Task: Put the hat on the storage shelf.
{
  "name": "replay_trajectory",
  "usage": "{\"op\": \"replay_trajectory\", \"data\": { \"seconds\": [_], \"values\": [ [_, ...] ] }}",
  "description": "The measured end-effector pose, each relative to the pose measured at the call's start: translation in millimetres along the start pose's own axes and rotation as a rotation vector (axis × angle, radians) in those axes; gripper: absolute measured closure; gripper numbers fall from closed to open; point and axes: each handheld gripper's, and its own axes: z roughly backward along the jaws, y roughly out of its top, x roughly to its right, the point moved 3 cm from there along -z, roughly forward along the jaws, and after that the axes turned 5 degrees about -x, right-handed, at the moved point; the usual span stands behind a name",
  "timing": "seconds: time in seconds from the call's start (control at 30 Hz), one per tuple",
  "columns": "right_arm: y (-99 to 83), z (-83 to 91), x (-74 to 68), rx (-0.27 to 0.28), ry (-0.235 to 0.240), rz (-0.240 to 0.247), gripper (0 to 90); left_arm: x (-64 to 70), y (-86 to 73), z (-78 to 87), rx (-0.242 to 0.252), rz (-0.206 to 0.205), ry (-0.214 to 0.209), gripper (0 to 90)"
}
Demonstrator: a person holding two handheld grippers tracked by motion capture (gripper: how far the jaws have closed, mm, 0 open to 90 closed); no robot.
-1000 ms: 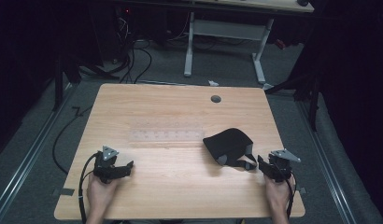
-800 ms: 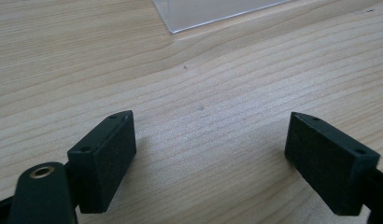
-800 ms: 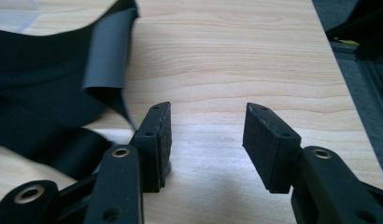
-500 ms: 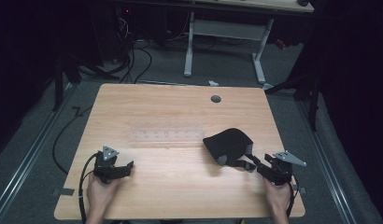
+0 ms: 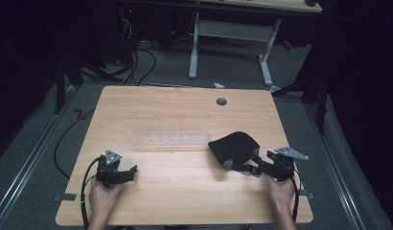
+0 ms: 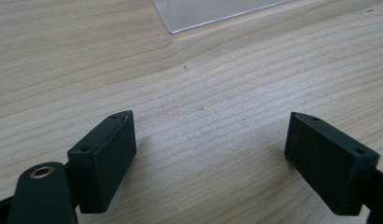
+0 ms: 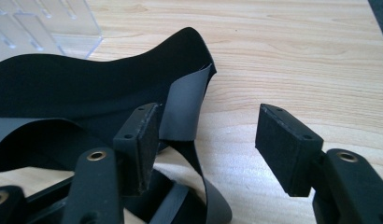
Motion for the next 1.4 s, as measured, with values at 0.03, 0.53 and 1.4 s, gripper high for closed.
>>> {"op": "replay_trajectory", "data": {
  "seconds": [0.03, 0.53, 1.4],
  "values": [
    [-0.1, -2.6, 1.0, -0.010, 0.001, -0.011, 38.7, 0.0, 0.0, 0.0, 0.000, 0.000, 0.000, 17.0],
    [8.8, -26.2, 3.0, -0.047, 0.031, -0.043, 36.2, 0.0, 0.0, 0.0, 0.000, -0.001, 0.000, 17.0],
    [4.8, -45.5, 1.6, -0.075, 0.080, -0.052, 53.2, 0.4, -0.5, 0.3, 0.000, -0.006, -0.001, 17.7]
  ]
}}
